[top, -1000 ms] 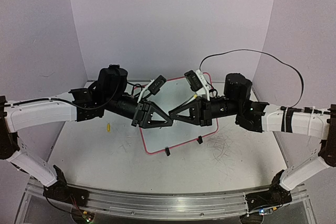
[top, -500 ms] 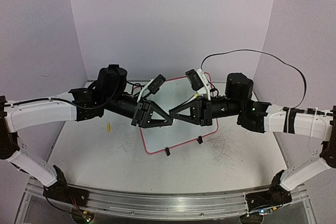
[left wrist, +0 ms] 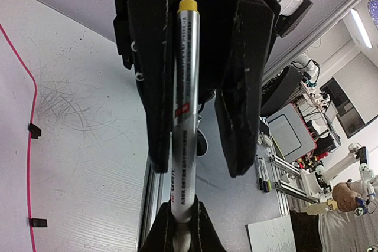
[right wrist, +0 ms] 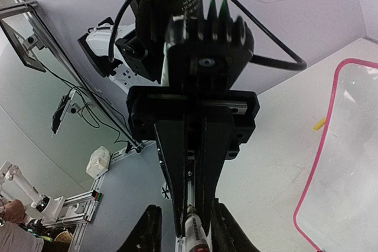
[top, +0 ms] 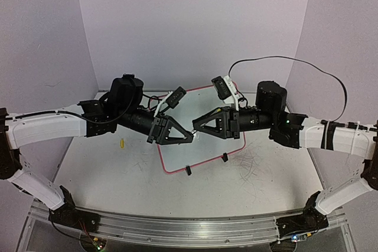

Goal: Write a sentence on the whiteboard
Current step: Pass from the left arm to the right

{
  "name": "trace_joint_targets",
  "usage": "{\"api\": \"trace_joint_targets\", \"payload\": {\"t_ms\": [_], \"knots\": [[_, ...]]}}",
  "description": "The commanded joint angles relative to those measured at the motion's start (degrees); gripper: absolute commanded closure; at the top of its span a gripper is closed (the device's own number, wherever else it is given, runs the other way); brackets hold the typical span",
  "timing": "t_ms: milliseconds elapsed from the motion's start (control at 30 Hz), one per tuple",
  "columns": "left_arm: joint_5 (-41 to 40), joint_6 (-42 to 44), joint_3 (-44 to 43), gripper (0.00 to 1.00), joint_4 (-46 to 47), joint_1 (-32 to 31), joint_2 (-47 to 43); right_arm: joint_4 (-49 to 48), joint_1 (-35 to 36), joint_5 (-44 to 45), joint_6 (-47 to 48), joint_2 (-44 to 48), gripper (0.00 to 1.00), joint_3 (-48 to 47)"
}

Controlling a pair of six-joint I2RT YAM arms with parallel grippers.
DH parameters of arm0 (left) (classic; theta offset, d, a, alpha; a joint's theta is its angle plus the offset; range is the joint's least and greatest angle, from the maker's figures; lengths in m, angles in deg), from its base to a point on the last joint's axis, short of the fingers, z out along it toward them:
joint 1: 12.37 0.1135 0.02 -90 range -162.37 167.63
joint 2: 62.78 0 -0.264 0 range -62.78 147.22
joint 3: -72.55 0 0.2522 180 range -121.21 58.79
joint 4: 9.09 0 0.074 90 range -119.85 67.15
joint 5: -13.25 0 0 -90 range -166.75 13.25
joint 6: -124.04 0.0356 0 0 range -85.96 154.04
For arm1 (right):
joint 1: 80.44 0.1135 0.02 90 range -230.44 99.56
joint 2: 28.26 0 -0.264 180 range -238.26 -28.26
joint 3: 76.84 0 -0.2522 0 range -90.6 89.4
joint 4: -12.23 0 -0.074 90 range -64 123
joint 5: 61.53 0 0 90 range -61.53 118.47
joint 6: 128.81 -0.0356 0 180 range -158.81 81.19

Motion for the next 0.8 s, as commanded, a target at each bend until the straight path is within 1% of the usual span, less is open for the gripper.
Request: {"api": "trace_joint_targets", "payload": {"t_ms": [0,67,200,300,433,600,767], "knots": [[0.1,0.8,-0.2,1.0,-0.5,0.2,-1.5,1.2,-0.3,-1.6,1.5,1.6,0.75,-2.3],[-0.1,0.8,-0.4,1.0,-0.6,0.2,-1.4,1.4,-0.3,-2.9,1.7,1.0,0.77,-2.5],[-0.2,0.5,-1.1,1.0,-0.6,0.2,-1.4,2.8,-0.3,-3.6,3.0,-0.1,0.68,-2.7],[-0.4,0.3,-1.4,1.0,-0.7,0.2,-1.6,4.4,-0.3,-3.9,3.9,-1.1,0.68,-3.2],[0.1,0.1,-1.9,1.0,-0.8,0.2,-0.8,4.4,-0.2,-4.7,3.8,-2.2,0.7,-3.9],[0.1,0.0,-2.1,1.0,-0.7,0.2,-0.3,4.4,-0.1,-4.9,3.8,-3.2,0.79,-4.9],[0.1,-0.1,-2.1,1.0,-0.9,0.2,-0.5,4.4,0.2,-5.4,3.9,-4.0,0.79,-5.1]]}}
